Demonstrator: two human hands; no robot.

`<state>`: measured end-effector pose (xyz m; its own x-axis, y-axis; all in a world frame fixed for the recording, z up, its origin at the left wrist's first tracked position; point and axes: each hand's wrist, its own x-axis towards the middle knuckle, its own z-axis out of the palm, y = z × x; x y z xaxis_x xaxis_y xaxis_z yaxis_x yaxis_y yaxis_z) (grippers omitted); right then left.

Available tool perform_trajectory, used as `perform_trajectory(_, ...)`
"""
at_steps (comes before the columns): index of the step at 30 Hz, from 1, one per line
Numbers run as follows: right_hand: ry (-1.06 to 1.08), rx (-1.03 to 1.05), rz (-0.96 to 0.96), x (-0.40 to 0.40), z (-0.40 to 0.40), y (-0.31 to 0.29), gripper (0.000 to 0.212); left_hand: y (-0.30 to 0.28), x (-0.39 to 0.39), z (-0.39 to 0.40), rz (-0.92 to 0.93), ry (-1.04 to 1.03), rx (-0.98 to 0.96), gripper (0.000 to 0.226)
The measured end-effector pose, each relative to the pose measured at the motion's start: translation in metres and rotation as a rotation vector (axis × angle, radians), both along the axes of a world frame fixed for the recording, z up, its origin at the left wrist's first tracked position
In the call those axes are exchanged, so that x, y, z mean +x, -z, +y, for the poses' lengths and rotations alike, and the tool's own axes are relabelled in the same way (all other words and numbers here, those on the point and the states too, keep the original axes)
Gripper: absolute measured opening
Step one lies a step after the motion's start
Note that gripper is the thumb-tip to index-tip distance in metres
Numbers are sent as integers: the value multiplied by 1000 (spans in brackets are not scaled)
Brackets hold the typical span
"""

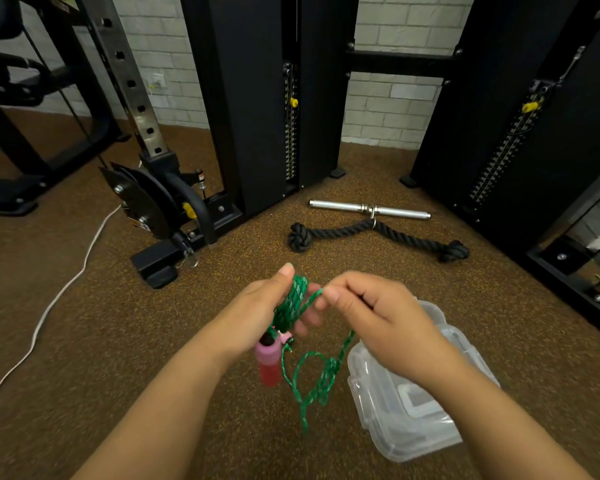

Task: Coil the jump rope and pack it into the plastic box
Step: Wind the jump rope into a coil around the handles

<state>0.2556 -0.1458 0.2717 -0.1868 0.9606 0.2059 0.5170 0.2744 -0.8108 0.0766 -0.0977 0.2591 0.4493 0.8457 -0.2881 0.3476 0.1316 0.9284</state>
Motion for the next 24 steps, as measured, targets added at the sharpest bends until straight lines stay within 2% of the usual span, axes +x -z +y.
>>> perform_trajectory(2,93,-24,54,6,3,2,23,-4,0,-1,-26,93,-27,62)
perform_trajectory(4,153,-76,86,9,6,5,27,-6,0,-2,-74,180,-67,52)
perform_trajectory(10,147,-261,265,7,10,13,33,-6,2,-1,-100,367,-130,34)
perform_trajectory(14,112,-562,611,11,11,16,34,-4,1,1,-342,164,-234,29)
perform_trajectory(17,-41,-732,816,22,10,18,42,-4,-4,7,-502,-26,-244,26)
perform_trajectory(20,-136,-734,647,27,8,21,38,-6,-10,11,-574,-165,-216,26)
perform_trajectory(22,-97,-716,553,26,8,24,31,-6,-12,12,-568,-231,-192,27)
perform_trajectory(24,-36,-699,547,24,10,28,24,-5,-11,13,-560,-271,-182,29)
